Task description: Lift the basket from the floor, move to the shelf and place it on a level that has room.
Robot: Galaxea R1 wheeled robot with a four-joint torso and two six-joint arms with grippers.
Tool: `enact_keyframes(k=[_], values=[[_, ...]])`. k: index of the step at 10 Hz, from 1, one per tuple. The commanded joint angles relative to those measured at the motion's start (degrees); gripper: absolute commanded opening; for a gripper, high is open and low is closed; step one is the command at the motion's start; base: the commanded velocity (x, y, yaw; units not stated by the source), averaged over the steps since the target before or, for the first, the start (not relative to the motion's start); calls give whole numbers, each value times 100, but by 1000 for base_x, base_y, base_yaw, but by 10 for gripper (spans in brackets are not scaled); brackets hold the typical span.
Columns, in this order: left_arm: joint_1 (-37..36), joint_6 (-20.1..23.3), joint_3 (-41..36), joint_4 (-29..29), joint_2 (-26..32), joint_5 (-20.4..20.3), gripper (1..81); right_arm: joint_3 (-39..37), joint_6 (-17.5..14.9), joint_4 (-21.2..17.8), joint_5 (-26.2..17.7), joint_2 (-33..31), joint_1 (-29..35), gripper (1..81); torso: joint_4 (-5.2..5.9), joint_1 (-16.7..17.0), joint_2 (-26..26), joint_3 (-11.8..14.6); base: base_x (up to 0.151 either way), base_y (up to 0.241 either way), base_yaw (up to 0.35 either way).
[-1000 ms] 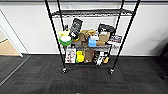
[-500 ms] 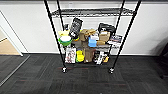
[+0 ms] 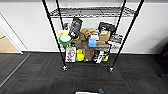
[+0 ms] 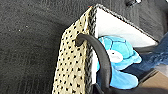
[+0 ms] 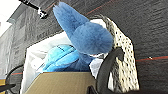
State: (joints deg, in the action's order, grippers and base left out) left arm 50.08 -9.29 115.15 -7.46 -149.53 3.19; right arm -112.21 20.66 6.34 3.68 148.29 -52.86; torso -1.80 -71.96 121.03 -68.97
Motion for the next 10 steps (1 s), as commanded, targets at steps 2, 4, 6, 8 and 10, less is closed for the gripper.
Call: enact_keyframes(k=[2,4,6,8,10], values=[[-468,-99,-494,-194,265,-355,10,420,34,183,-69,-112,657,10,0,457,-711,633,0,0,0],[-460,-99,-608,-194,388,-372,10,447,34,183,-78,-112,622,10,0,711,-1102,457,0,0,0],[-450,-99,-923,-194,590,-390,10,561,43,149,-35,-173,579,10,0,903,-1377,636,0,0,0],[-450,-143,-1380,-194,827,-538,10,913,182,113,53,-402,649,10,0,1124,-1729,697,0,0,0],[-450,-283,-1776,-186,1073,-671,10,1149,280,113,230,-613,657,10,0,1371,-2114,697,0,0,0]])
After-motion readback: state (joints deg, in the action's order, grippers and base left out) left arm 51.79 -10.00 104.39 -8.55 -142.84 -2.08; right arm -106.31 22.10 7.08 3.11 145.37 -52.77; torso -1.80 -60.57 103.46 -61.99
